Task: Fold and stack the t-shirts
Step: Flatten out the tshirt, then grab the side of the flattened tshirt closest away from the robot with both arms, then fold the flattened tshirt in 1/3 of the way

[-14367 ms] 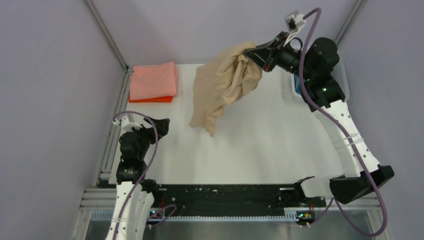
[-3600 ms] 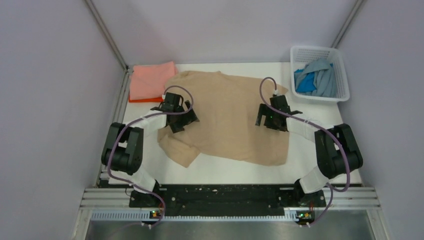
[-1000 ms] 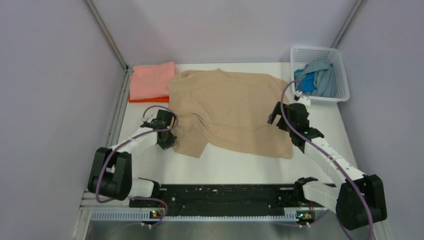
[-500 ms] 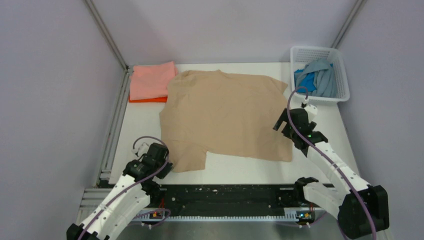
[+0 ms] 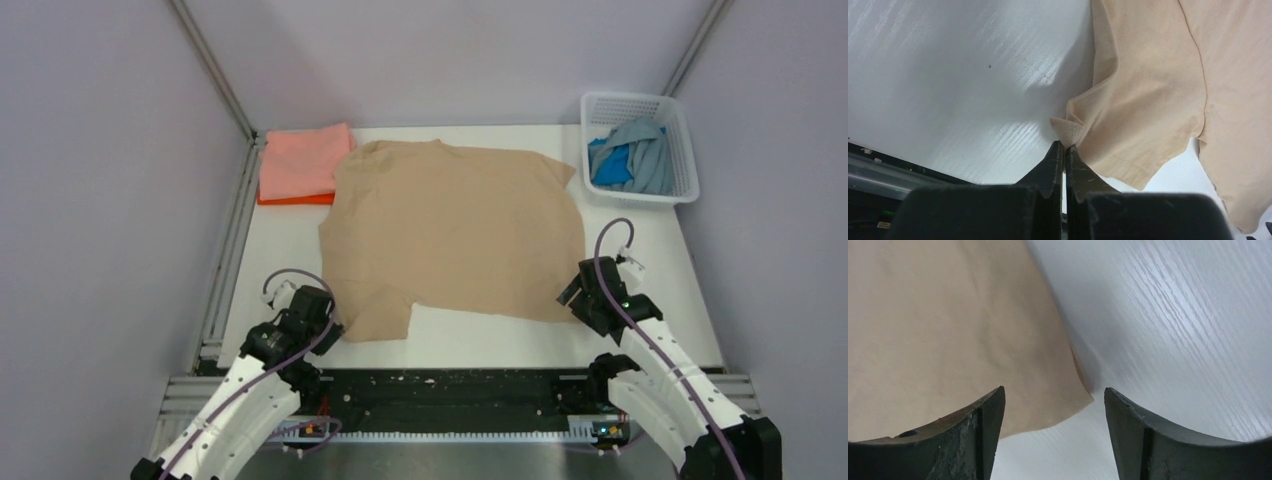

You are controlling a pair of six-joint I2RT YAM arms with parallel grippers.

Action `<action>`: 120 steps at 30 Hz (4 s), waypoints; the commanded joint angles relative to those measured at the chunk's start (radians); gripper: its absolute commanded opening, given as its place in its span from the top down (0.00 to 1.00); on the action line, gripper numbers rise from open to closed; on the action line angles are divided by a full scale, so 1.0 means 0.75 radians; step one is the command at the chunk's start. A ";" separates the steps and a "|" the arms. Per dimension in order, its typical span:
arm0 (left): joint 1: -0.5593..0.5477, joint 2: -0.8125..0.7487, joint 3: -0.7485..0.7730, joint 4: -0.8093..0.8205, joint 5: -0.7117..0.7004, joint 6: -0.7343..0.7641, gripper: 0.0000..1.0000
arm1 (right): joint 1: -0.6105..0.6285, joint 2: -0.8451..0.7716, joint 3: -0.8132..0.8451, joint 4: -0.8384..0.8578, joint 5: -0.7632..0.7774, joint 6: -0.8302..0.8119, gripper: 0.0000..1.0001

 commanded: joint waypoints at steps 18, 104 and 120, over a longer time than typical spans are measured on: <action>-0.005 -0.162 0.064 -0.172 0.108 -0.092 1.00 | -0.009 -0.183 -0.086 0.005 -0.040 0.130 1.00; 0.326 2.108 2.135 0.093 0.002 0.558 0.01 | -0.263 0.874 0.660 0.676 -0.166 -0.373 0.20; 0.241 1.681 1.172 0.830 0.542 0.571 0.01 | -0.122 0.748 0.365 0.891 -0.576 -0.537 0.01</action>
